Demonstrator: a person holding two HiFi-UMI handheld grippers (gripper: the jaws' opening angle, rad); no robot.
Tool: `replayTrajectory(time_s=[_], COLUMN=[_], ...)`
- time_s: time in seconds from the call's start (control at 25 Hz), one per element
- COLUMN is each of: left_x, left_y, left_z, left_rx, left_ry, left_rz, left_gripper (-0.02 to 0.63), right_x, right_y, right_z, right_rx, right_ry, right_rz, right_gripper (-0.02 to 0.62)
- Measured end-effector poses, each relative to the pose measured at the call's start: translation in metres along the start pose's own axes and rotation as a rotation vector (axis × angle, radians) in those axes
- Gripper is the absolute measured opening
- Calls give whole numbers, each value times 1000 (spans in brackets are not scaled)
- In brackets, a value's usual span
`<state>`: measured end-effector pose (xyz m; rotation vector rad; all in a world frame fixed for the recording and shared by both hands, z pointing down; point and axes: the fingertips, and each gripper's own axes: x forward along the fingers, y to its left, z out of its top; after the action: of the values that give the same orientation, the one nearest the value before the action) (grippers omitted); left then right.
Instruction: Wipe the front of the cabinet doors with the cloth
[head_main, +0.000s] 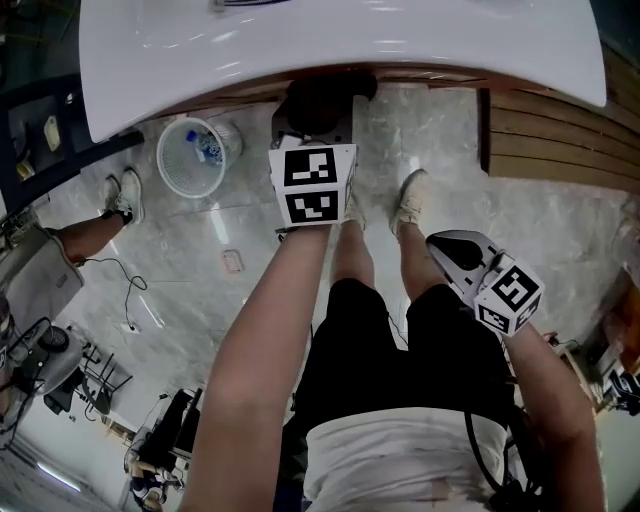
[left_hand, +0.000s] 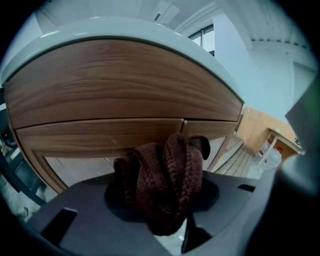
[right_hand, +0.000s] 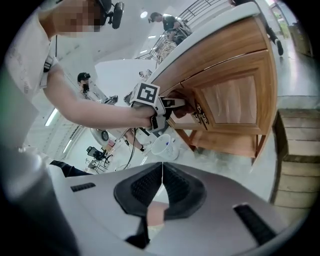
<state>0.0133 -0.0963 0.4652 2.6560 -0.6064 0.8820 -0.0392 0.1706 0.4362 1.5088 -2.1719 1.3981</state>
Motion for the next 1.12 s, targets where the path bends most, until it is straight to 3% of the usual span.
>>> replayTrajectory(time_s=[0.12, 0.36, 0.84, 1.0, 1.12], left_x=[8, 32, 87, 104, 111], left_y=[-15, -92, -169, -205, -245], left_z=[-10, 6, 6, 3, 3], left_rx=[-47, 18, 30, 55, 92], left_ry=[27, 18, 66, 81, 90], left_rz=[15, -117, -164, -233, -330], left_gripper=[169, 166, 166, 166, 166], right_x=[-9, -27, -69, -77, -84], right_y=[-5, -21, -60, -69, -75], right_z=[-7, -18, -30, -36, -36], right_rx=[7, 42, 92, 107, 109], right_ry=[-10, -32, -83, -98, -110], right_rz=[1, -18, -74, -86, -94], right_gripper=[14, 14, 14, 14, 14])
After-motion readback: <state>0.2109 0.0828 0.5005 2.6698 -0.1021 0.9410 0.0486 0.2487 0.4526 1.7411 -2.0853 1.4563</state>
